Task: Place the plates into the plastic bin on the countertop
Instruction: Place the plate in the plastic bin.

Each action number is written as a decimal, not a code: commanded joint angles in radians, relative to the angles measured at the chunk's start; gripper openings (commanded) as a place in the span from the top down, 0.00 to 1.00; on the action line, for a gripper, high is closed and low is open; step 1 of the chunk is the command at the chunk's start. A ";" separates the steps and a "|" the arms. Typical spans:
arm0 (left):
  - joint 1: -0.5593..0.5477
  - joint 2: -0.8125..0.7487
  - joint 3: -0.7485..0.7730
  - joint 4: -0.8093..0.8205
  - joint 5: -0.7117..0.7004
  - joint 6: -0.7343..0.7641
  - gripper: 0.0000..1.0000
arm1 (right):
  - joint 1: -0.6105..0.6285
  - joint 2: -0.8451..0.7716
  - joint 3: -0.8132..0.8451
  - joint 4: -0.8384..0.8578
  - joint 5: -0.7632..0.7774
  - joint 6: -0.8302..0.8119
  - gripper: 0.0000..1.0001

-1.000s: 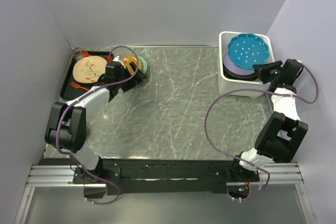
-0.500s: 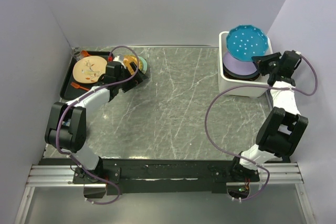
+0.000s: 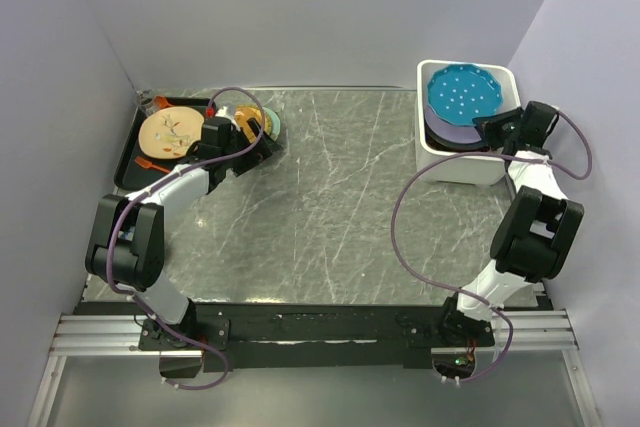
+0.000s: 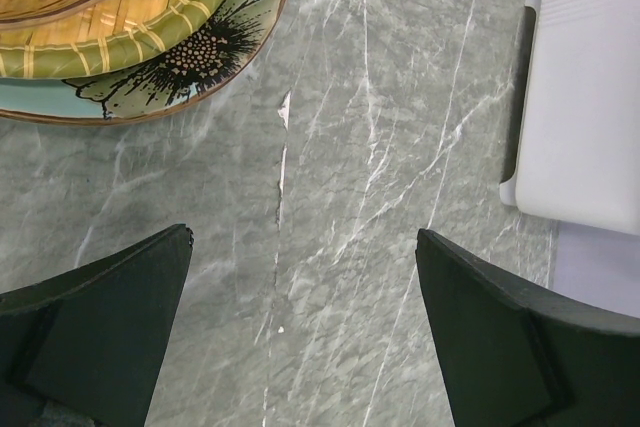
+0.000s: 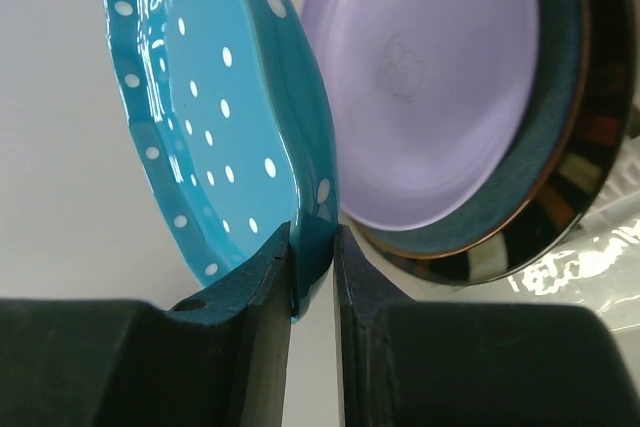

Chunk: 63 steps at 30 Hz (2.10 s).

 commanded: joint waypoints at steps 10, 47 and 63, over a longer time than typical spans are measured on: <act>-0.004 -0.015 -0.010 0.019 0.013 0.019 0.01 | 0.018 0.024 0.095 0.146 0.023 -0.023 0.97; -0.004 -0.029 -0.013 0.004 0.004 0.031 0.01 | 0.029 0.096 0.071 0.015 0.064 -0.100 0.65; -0.004 -0.037 0.010 -0.027 -0.007 0.047 0.01 | 0.023 0.016 0.054 -0.083 0.075 -0.130 0.31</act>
